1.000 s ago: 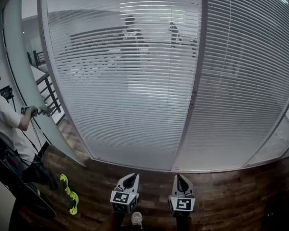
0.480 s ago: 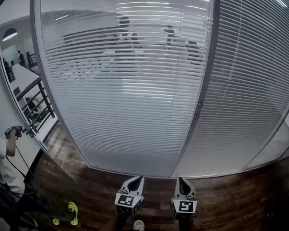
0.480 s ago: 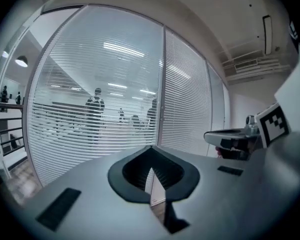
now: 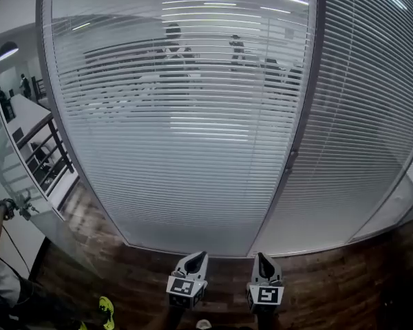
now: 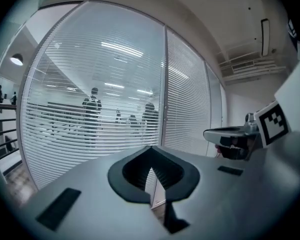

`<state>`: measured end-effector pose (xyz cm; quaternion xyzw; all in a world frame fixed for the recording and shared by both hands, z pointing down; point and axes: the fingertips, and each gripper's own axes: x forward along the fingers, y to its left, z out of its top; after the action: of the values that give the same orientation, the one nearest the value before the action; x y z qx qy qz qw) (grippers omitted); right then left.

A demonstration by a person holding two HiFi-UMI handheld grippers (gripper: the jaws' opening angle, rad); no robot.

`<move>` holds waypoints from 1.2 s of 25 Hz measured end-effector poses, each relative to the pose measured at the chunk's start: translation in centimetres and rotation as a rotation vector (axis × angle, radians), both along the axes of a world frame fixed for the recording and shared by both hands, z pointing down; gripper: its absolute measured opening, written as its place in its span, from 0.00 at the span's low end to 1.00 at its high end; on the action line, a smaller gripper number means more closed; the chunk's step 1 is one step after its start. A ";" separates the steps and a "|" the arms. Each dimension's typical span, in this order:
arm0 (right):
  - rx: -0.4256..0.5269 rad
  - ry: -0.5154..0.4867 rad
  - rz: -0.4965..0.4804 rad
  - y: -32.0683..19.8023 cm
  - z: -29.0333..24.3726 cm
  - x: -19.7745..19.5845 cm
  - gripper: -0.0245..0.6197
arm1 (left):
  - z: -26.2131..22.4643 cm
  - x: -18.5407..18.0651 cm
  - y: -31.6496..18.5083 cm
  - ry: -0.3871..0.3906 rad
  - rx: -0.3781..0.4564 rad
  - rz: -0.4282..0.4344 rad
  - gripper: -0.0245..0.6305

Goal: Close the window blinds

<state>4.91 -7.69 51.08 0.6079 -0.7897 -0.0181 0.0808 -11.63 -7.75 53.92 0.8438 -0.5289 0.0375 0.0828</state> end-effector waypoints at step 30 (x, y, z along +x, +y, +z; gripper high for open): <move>-0.042 -0.019 0.016 -11.2 -0.5 6.6 0.04 | -3.2 3.8 -11.4 0.041 -0.019 -0.091 0.04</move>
<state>11.50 -18.88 50.59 0.6126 -0.7856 0.0049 0.0865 -7.83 -19.17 50.76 0.8185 -0.5648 0.0215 0.1034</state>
